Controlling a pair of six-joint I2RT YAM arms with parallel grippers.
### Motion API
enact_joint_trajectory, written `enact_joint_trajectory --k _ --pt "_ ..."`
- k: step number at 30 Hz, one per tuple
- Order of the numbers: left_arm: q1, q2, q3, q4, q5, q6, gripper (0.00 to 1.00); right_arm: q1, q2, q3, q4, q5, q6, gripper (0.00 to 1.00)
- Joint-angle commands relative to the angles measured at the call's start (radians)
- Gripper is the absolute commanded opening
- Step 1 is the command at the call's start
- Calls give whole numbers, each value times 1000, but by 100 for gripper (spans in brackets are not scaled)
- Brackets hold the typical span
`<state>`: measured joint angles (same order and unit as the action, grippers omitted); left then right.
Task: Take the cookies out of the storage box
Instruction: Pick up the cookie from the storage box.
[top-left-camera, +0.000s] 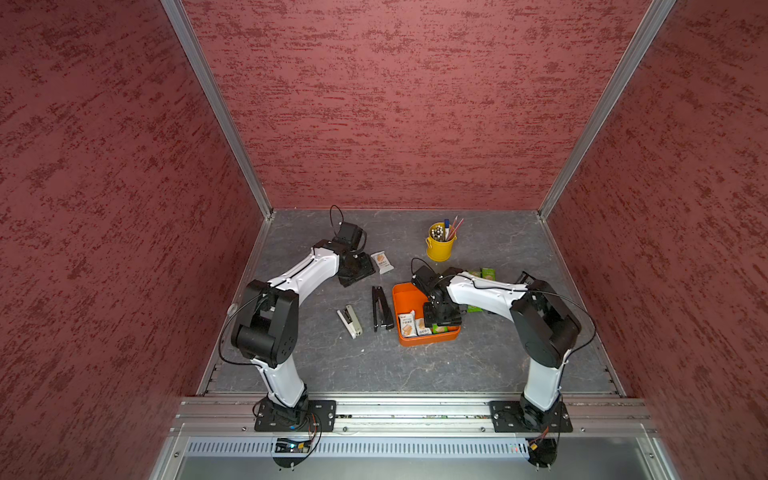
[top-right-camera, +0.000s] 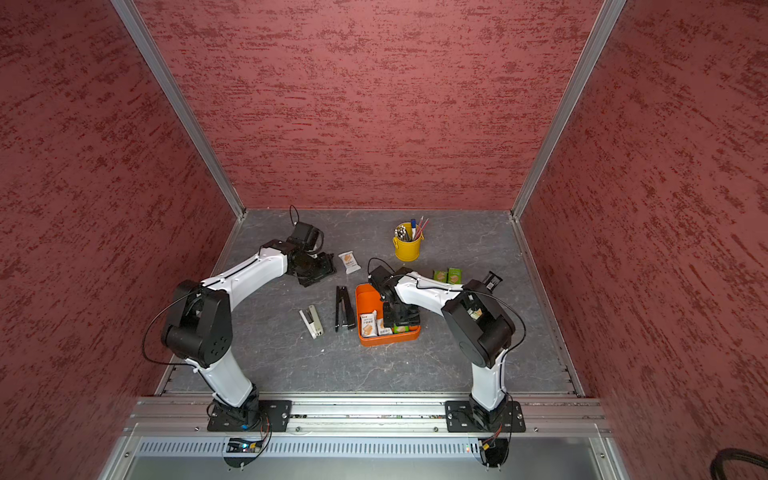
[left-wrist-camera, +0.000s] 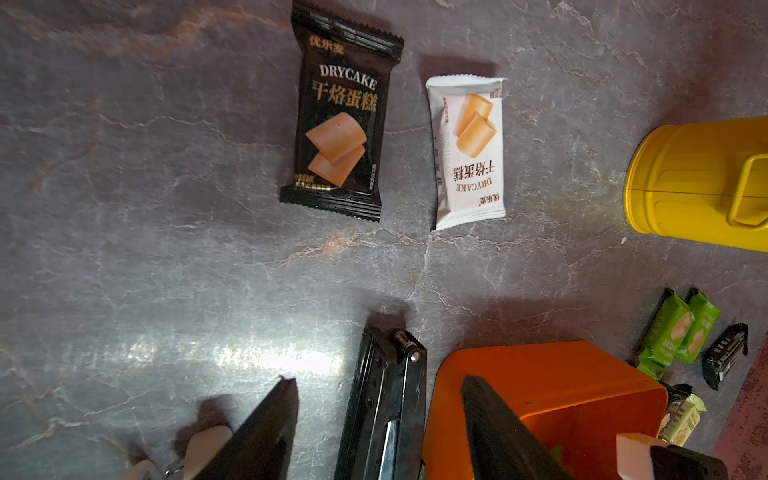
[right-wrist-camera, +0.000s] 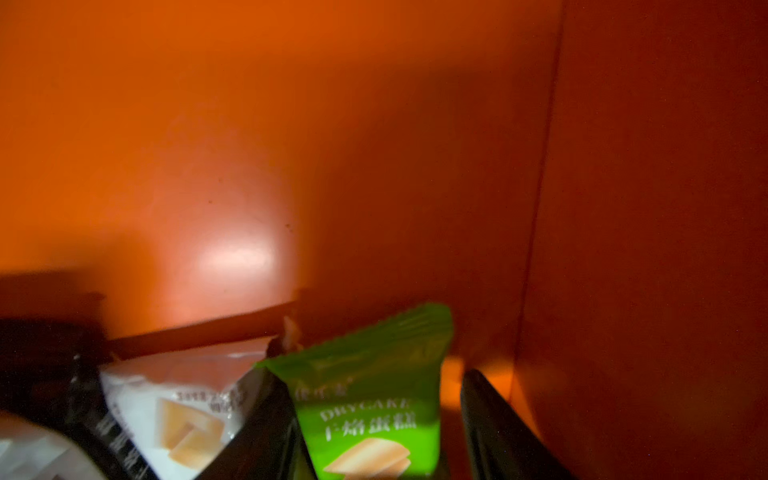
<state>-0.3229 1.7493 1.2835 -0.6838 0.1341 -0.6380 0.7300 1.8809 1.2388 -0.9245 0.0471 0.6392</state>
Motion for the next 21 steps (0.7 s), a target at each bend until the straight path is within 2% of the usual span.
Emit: enact_joint_trajectory --k 1,6,14,21 --pt "8 15 33 -25 8 21 66 9 27 31 39 43 -4 65" --pt "9 22 53 -46 6 35 67 9 49 36 65 50 8 66" --pt "13 15 61 -66 5 50 67 8 51 23 82 50 31 49" --pt "15 -16 41 -65 2 51 67 9 16 22 81 64 35 47"
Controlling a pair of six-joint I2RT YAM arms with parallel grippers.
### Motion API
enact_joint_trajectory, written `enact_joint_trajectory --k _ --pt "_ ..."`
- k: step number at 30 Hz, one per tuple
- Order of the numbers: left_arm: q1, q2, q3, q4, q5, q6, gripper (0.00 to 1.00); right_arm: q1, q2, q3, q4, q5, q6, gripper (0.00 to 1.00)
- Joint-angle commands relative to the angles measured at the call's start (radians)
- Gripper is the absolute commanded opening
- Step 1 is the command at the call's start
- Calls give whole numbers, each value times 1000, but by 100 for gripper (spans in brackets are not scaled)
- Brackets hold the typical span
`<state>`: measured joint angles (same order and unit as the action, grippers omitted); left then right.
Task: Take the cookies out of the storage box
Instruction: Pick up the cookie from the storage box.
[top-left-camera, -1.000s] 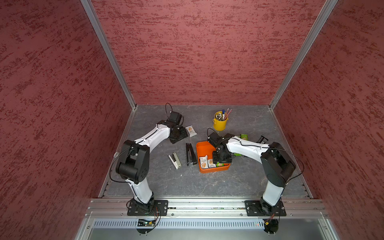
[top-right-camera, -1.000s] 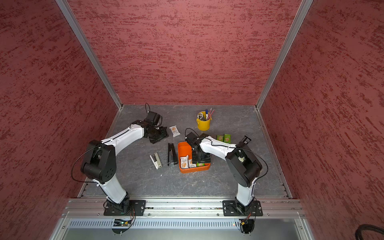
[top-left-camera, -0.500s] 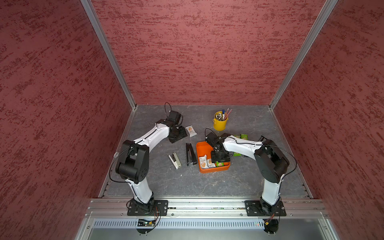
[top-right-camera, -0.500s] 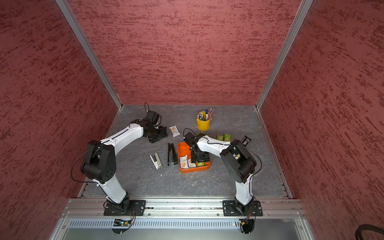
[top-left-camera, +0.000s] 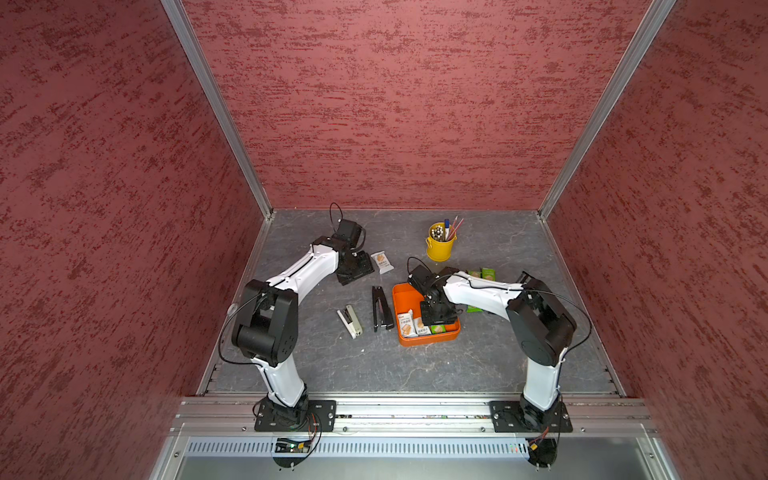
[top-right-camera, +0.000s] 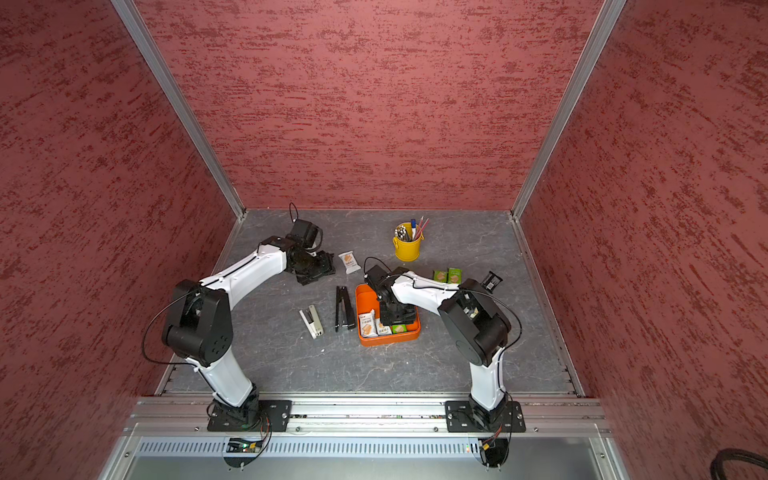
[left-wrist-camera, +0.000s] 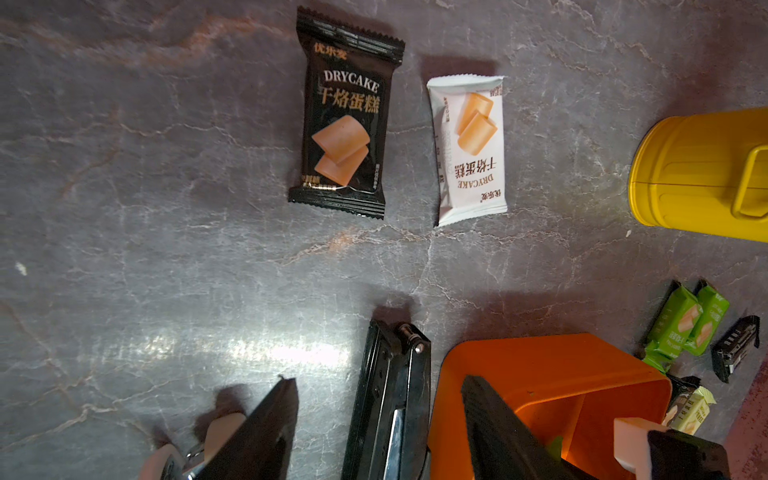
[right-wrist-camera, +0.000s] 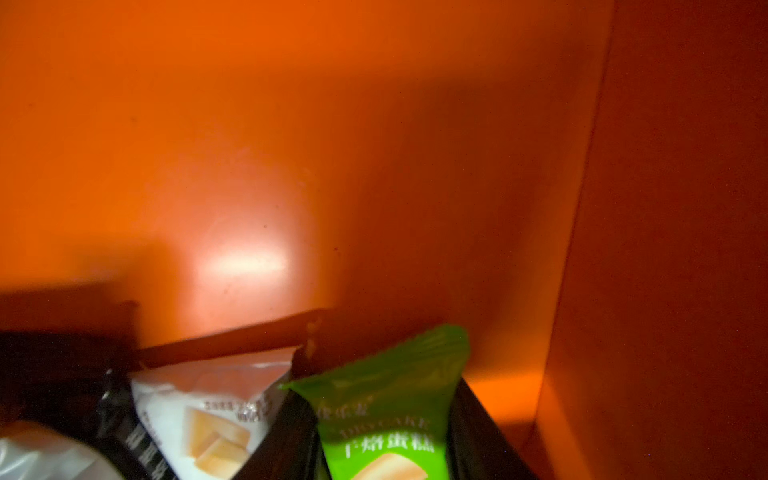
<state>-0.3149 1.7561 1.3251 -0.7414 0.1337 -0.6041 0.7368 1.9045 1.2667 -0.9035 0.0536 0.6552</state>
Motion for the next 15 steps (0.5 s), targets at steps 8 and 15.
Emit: enact_joint_trajectory --k 8,15 --pt "7 -66 -44 5 -6 6 67 3 -9 57 20 116 -23 46" --pt "7 -75 -53 12 -8 1 67 2 11 115 1 162 -40 46"
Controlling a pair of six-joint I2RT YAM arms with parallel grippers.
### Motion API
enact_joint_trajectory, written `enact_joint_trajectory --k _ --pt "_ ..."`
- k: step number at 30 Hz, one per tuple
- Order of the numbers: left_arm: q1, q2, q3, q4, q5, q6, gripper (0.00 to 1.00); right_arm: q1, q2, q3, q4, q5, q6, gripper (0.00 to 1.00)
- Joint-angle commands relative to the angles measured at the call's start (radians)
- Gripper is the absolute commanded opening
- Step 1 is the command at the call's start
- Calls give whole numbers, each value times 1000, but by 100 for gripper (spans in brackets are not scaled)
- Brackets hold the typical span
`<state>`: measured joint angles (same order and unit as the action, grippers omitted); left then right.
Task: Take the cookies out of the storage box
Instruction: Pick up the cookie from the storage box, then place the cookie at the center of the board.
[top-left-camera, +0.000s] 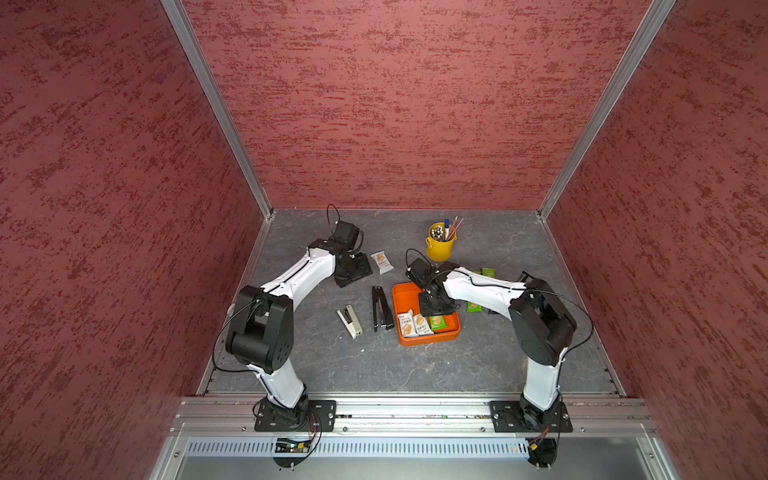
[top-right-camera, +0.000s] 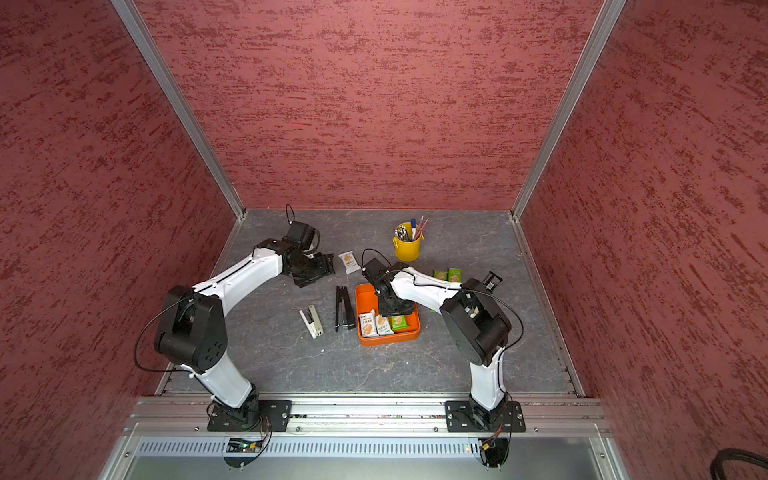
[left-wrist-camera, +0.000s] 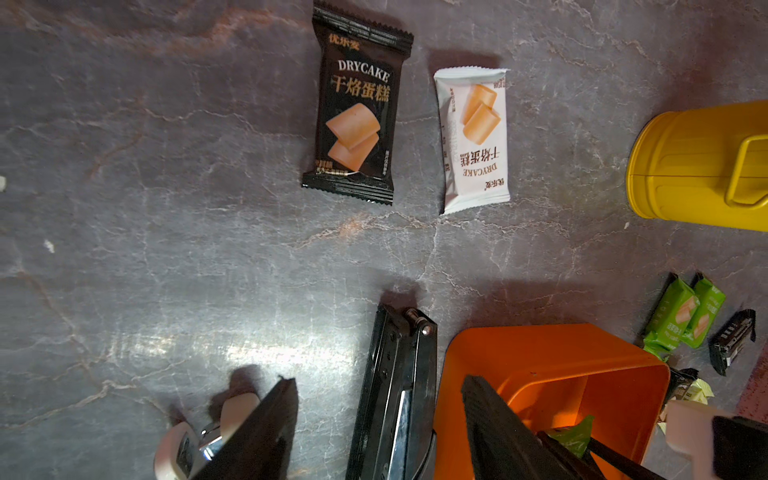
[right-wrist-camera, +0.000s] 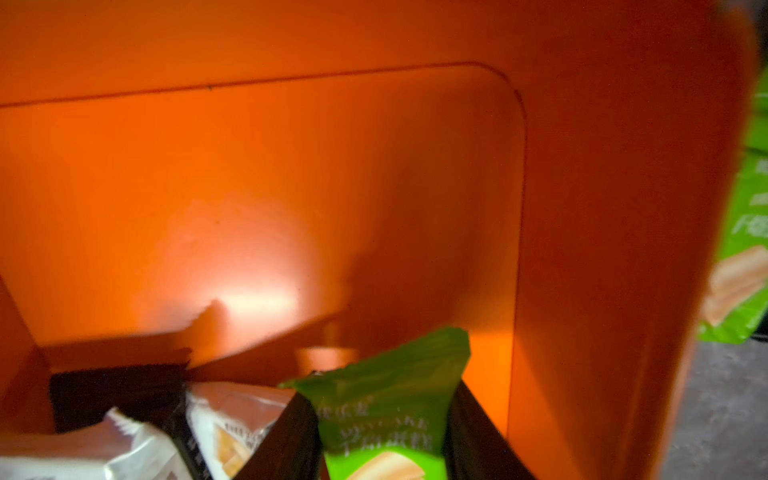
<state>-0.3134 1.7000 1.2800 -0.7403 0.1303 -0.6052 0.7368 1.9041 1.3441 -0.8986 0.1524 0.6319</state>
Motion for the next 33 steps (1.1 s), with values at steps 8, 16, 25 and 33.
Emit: enact_joint_trajectory --k 8,16,25,33 --pt "2 -19 6 11 1 -8 67 1 -15 96 -19 134 -47 46" --pt "-23 -28 7 12 3 -28 67 -5 -96 116 -49 168 -76 47" --pt "-91 -44 24 1 -24 -63 67 -46 -237 42 -139 157 -89 48" --pt "-204 -43 39 -23 -72 -121 70 -97 -366 -113 -148 124 -108 48"
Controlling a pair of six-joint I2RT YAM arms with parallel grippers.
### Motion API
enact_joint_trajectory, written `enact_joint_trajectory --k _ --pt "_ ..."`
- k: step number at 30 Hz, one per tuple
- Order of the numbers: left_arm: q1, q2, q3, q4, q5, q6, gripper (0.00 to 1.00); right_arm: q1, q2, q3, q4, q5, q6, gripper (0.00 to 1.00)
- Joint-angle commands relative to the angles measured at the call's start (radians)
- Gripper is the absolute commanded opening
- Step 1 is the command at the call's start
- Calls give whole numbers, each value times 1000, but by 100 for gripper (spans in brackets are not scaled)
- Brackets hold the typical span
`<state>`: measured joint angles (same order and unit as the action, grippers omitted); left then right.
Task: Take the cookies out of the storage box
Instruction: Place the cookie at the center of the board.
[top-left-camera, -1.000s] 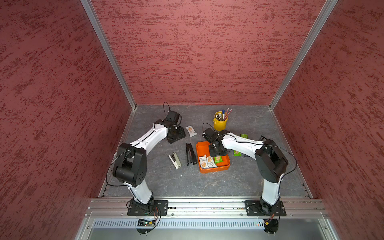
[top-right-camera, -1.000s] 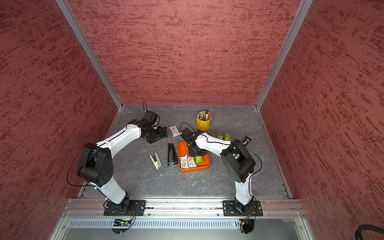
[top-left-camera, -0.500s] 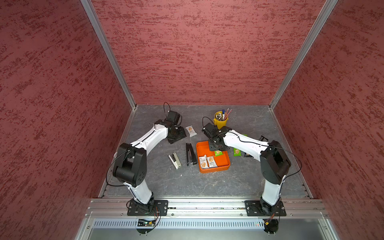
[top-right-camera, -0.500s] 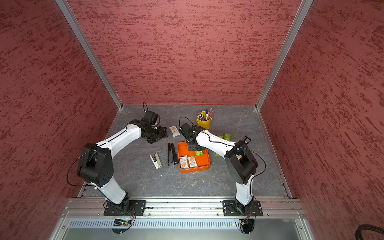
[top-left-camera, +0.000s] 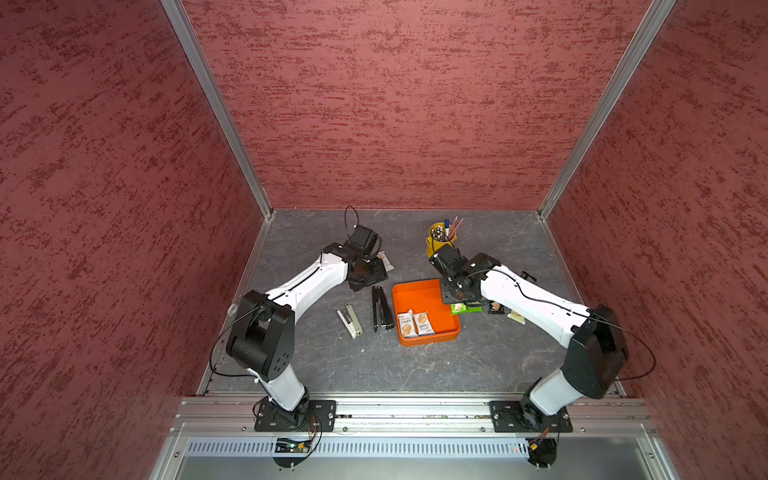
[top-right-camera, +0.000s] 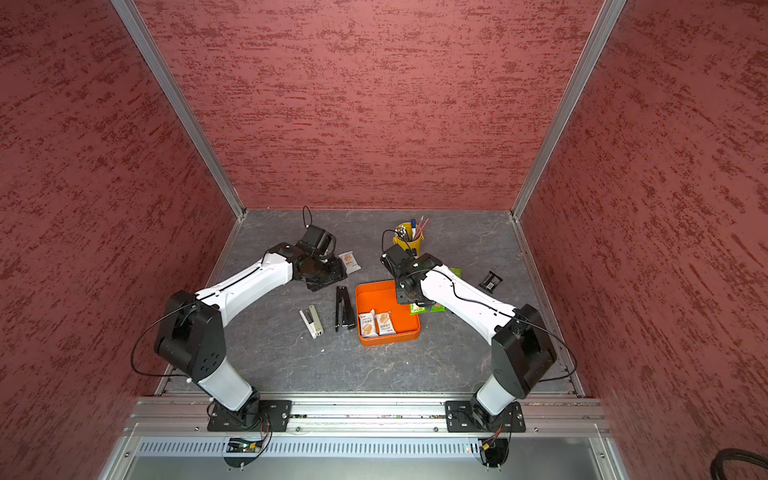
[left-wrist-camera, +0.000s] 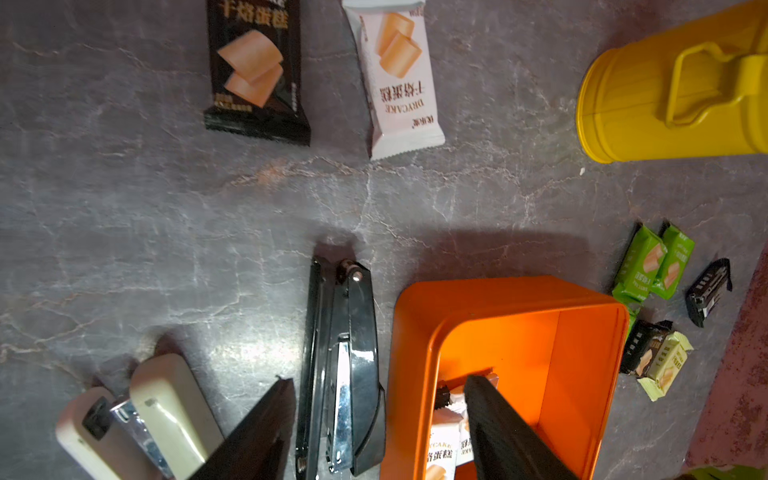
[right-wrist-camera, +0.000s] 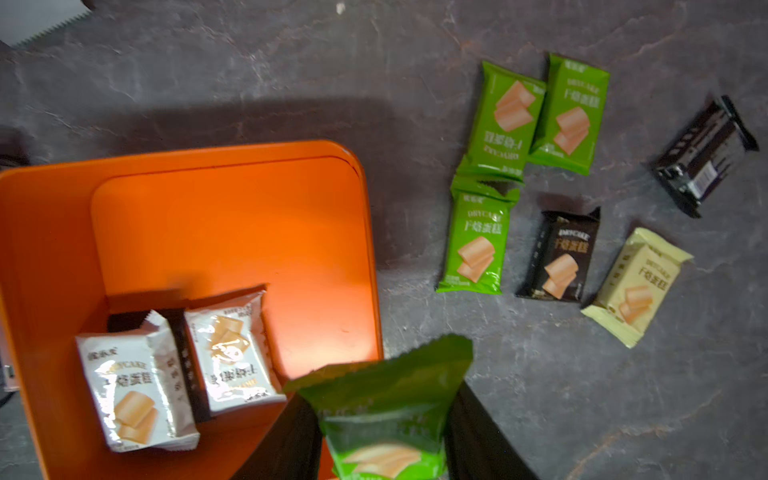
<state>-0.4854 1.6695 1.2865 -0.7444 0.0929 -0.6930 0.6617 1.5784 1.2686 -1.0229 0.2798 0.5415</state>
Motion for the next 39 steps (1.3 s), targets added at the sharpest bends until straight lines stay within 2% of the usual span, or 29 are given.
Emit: enact_joint_trajectory --k 1,13,23,32,39 --pt "-50 -8 38 -25 -44 -41 71 -29 -52 -58 -20 -14 -18 48" --pt "-233 9 72 -65 -141 -143 72 -91 -195 -276 41 -51 -31 48" --pt "-343 49 74 -70 -162 -209 72 -132 -171 -400 163 -141 -58 48" --pt "-398 83 87 -79 -162 -239 73 -142 -92 -426 233 -166 -69 48" --pt "-415 105 129 -105 -167 -238 73 -148 -169 -384 184 -134 -80 50"
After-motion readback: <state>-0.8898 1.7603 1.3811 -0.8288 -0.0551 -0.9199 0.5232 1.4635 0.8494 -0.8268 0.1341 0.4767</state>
